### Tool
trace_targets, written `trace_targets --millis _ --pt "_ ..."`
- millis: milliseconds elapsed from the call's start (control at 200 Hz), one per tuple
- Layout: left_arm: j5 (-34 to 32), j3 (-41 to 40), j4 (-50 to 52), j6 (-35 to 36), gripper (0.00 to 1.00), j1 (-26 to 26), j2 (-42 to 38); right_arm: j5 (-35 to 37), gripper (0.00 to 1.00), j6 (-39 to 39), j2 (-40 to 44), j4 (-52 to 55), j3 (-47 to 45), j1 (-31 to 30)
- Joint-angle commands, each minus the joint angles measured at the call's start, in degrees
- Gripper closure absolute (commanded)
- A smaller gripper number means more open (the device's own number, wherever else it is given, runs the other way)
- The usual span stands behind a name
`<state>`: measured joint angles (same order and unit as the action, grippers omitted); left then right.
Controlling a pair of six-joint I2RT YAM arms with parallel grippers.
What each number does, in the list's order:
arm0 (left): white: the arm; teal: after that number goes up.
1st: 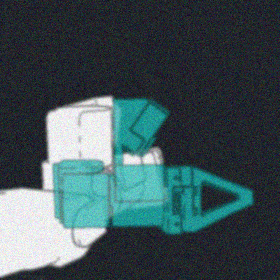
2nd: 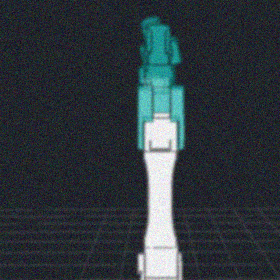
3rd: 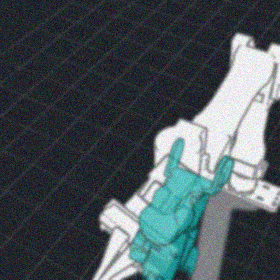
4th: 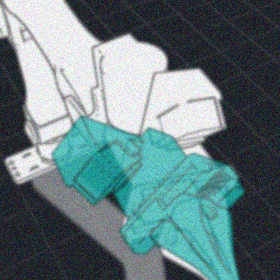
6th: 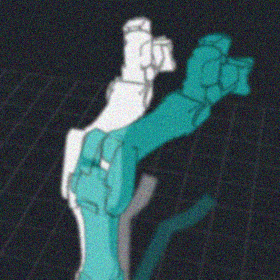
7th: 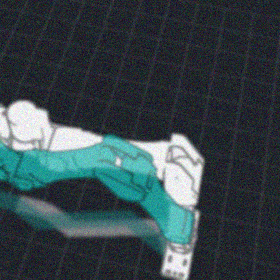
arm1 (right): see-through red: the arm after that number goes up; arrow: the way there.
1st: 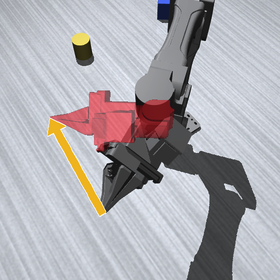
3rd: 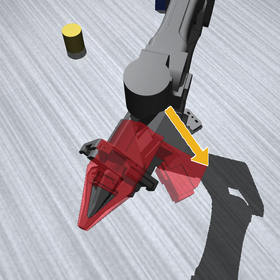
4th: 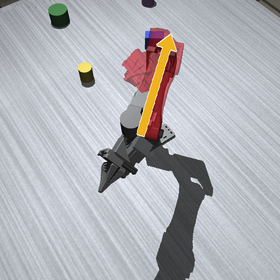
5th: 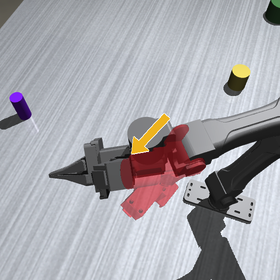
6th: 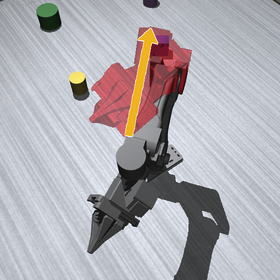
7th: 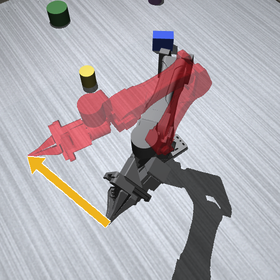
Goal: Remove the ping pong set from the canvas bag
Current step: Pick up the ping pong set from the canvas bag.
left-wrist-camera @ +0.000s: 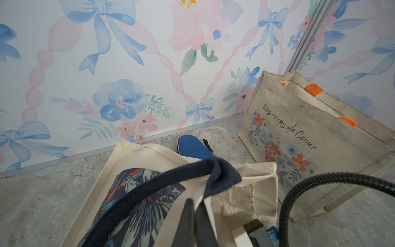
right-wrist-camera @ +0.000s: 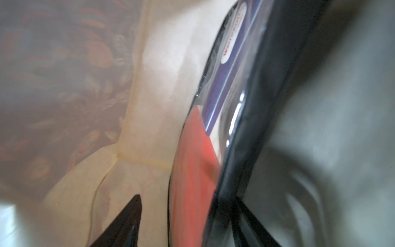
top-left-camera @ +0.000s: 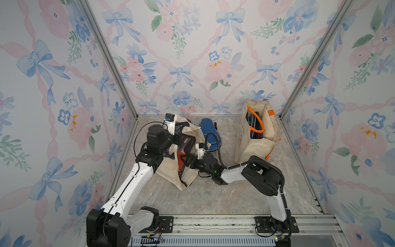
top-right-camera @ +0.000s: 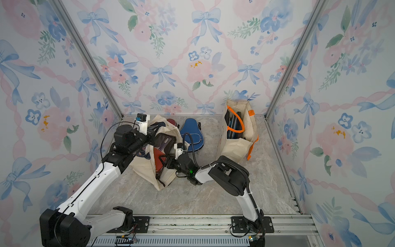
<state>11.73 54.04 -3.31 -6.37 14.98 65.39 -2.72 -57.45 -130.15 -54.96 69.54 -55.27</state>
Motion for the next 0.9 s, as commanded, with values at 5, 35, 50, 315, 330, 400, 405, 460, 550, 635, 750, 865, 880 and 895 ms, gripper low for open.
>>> trace_targets --millis 5,35,50,315,330,400,405,460,550,635,750,865,880,895 --pt "1.0 2.4 -3.8 -0.1 1.0 0.7 -0.2 1.9 0.37 -0.9 -3.0 3.5 3.8 -0.7" --pt "1.0 2.4 -3.8 -0.1 1.0 0.7 -0.2 2.0 0.37 -1.0 -3.3 5.1 4.6 -0.7" --pt "1.0 2.4 -3.8 -0.1 1.0 0.7 -0.2 2.2 0.37 -1.0 -3.5 5.8 5.0 -0.8" --pt "0.8 2.3 -3.8 -0.1 1.0 1.1 -0.1 3.1 0.35 -3.2 -7.2 10.3 9.6 -0.6" --pt "0.8 2.3 -3.8 -0.1 1.0 1.1 -0.2 3.0 0.35 -3.4 -7.4 10.8 10.0 -0.6" --pt "0.8 2.4 -3.8 0.0 1.0 1.0 -0.2 2.7 0.34 -4.0 -8.3 11.8 10.7 -0.7" --pt "0.8 2.4 -3.7 0.0 1.0 1.0 -0.2 2.7 0.34 -4.1 -8.4 11.8 10.7 -0.7" --pt "0.9 2.4 -3.7 0.0 1.0 1.1 -0.2 2.4 0.34 -4.7 -9.2 11.6 11.0 -0.5" --pt "0.8 2.4 -3.7 -0.1 1.0 1.1 -0.3 2.0 0.34 -5.4 -10.1 12.5 11.6 -0.5" --pt "0.9 2.4 -3.7 0.0 1.0 1.3 -0.2 1.2 0.35 -5.2 -10.5 12.3 12.4 -0.3" --pt "0.7 2.4 -3.7 0.0 1.0 1.4 -0.2 0.0 0.4 -3.4 -10.7 11.0 13.7 -0.3" --pt "0.5 2.3 -3.6 0.0 1.0 1.6 -0.2 -0.6 0.53 -1.7 -10.3 7.8 14.3 -0.3" --pt "0.5 2.2 -3.7 0.1 1.0 1.6 -0.2 -0.7 0.55 -1.6 -10.2 7.3 14.3 -0.3" --pt "0.4 2.3 -3.7 0.1 1.0 1.6 -0.2 -0.6 0.58 -1.3 -10.0 6.8 14.3 -0.3"
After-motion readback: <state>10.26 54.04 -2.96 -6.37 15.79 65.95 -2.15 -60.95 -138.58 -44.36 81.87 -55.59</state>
